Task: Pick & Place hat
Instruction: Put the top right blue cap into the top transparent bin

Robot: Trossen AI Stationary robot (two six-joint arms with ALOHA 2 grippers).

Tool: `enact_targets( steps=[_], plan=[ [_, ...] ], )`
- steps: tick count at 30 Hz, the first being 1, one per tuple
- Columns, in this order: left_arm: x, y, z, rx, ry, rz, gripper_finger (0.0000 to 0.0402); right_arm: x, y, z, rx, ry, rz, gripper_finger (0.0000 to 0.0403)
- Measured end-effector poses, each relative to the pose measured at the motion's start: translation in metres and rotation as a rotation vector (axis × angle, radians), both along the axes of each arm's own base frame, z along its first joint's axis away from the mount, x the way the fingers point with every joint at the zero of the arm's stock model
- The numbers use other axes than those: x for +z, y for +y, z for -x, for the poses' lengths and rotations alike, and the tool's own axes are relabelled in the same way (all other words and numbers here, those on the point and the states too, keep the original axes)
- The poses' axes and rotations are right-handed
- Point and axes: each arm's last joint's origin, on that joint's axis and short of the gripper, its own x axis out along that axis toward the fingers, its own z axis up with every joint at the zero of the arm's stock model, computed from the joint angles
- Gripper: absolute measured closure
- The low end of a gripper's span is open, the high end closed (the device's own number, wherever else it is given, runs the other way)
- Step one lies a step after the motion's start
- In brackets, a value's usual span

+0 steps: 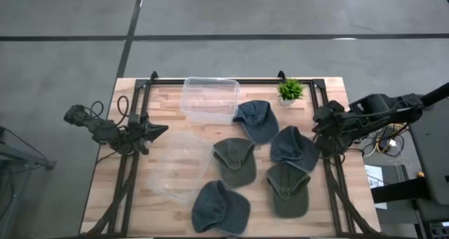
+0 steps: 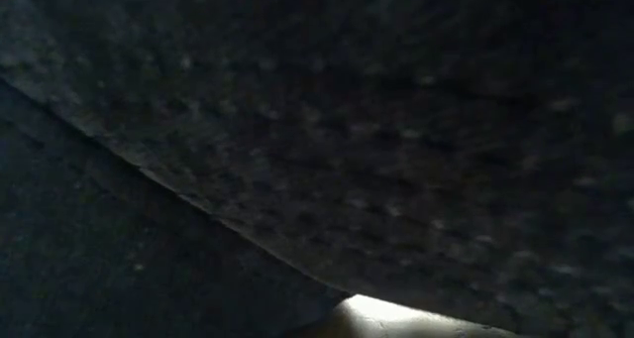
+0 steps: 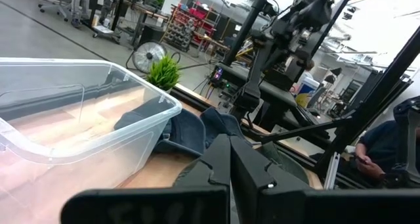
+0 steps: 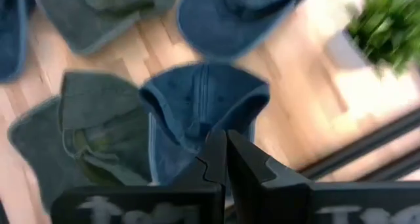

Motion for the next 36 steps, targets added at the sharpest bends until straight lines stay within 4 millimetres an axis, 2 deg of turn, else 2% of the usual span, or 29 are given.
enact_targets(
  steps=[6, 10, 19, 26, 31, 36],
  plan=[
    [0.0, 0.0, 0.0, 0.0, -0.001, 0.001, 0.0399, -0.029, -0.003, 0.01, -0.086, 0.061, -0.027, 0.0393],
    [0.0, 0.0, 0.0, 0.0, -0.001, 0.001, 0.0399, -0.048, -0.004, 0.016, -0.12, 0.106, -0.046, 0.0375],
    [0.0, 0.0, 0.0, 0.0, -0.002, 0.005, 0.0399, -0.072, -0.005, 0.018, -0.12, 0.188, -0.021, 0.028],
    [0.0, 0.0, 0.0, -0.001, -0.002, 0.005, 0.0399, -0.101, -0.005, 0.019, -0.121, 0.282, 0.017, 0.021],
    [0.0, 0.0, 0.0, 0.0, -0.003, 0.006, 0.0399, -0.103, -0.006, 0.011, -0.125, 0.199, 0.061, 0.0194],
    [0.0, 0.0, 0.0, 0.0, -0.008, 0.023, 0.0399, -0.104, -0.008, 0.007, -0.221, 0.197, 0.003, 0.0193]
  ],
)
